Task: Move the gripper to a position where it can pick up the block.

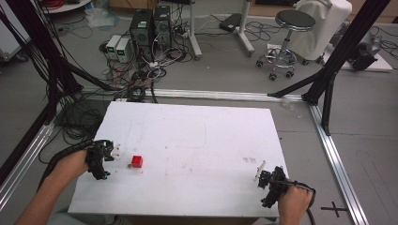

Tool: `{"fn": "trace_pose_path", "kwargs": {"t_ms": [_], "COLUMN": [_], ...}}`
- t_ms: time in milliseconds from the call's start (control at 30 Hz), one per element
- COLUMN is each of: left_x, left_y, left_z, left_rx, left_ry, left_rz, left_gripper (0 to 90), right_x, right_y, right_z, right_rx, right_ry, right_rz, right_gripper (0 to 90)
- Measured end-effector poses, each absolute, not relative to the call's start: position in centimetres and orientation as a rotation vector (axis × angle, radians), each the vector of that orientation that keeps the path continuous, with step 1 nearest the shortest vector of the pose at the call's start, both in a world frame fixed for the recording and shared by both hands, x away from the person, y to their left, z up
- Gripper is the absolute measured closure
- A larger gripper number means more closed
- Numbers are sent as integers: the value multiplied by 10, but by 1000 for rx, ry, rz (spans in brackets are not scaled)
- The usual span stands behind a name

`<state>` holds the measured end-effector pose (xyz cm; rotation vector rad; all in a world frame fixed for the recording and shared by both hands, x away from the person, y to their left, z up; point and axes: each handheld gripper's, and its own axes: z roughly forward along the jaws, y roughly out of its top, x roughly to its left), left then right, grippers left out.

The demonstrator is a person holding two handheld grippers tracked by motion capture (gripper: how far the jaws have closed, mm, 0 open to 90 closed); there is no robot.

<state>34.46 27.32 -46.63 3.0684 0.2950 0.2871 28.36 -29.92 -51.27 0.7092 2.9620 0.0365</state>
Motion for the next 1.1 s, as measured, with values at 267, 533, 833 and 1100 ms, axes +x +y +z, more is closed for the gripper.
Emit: {"fn": "trace_pose_path", "kwargs": {"t_ms": [267,533,833,1100], "left_x": [357,366,375,383], "left_y": [260,246,234,219], "left_z": [-461,-460,-461,-463], "left_rx": [3086,3111,3127,3127], "left_ry": [205,113,46,0], "left_rz": [282,273,266,260], "left_gripper": [216,216,216,216], "right_x": [283,284,284,283], "right_y": [-300,-300,-299,-300], "right_z": [-513,-513,-513,-513], "right_rx": [713,713,707,713], "right_ry": [2962,2961,2964,2963], "right_rz": [39,39,41,45], "right_gripper": [50,50,49,50]}}
